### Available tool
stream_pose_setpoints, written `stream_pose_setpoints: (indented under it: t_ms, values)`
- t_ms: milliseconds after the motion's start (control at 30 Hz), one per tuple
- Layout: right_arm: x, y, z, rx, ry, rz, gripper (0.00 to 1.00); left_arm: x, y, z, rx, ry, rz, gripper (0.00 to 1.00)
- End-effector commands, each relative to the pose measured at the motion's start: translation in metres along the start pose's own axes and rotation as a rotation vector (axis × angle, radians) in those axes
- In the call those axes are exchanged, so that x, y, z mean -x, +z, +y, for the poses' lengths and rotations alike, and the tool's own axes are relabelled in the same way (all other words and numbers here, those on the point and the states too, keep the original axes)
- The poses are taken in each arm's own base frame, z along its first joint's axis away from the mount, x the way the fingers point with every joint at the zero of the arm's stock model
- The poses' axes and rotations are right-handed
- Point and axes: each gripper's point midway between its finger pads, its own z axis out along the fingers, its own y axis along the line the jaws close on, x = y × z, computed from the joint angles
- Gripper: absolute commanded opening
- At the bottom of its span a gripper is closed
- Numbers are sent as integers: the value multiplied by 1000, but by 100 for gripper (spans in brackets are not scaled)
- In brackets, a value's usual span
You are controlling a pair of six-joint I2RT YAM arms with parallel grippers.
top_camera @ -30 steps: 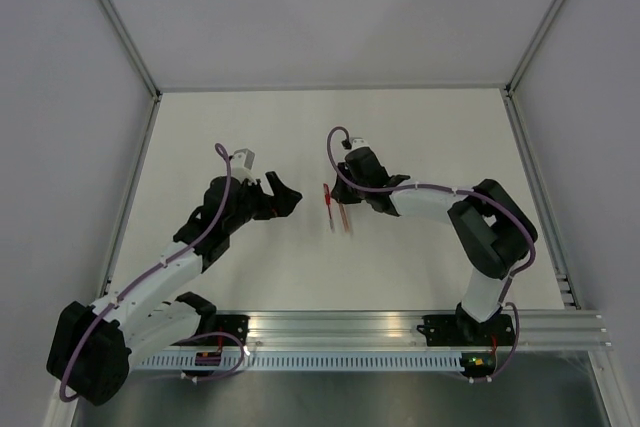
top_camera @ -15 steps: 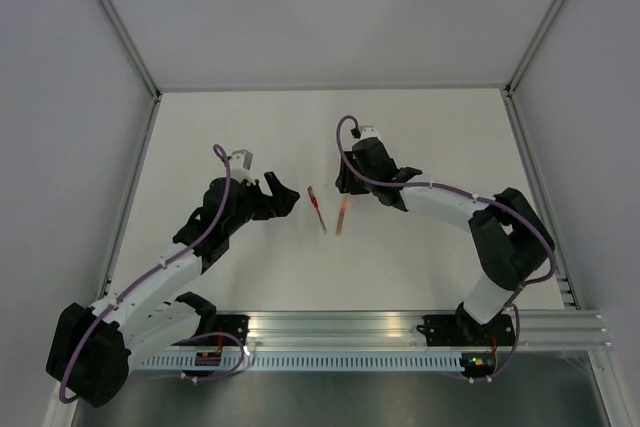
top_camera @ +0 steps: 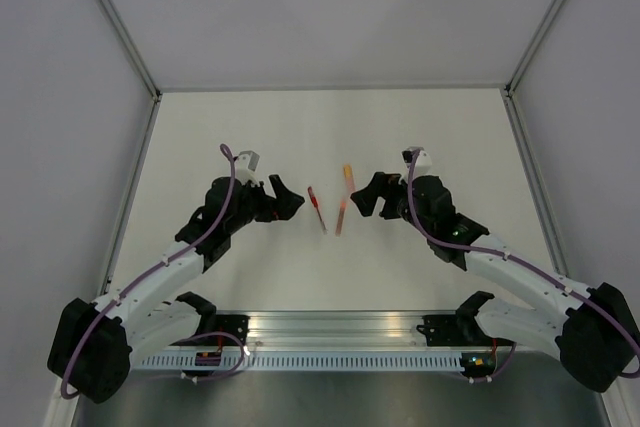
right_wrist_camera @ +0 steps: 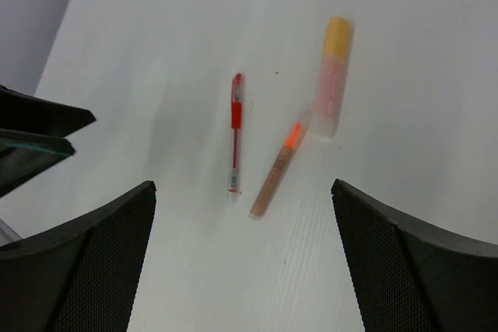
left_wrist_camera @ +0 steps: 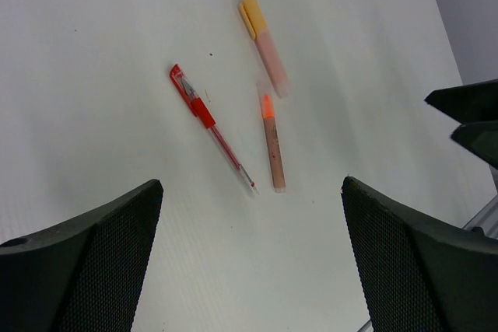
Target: Insert the pens into the pen caps
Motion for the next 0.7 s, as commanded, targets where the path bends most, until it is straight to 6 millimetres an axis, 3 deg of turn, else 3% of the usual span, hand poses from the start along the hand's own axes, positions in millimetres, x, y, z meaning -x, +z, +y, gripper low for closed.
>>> stream_pose_setpoints:
  t_ms: [0,300,667]
  values:
    - [6,4,-8,-36,72,-73,98,10,-3,-14,-78,46,-43,99]
    - [3,8,-24,-149,9,-13,98,23,-20,-20,-109,74,-142,99]
    - [23,-12,-28,-146,-20,-131,98,27,-23,-18,-97,76,-161,99]
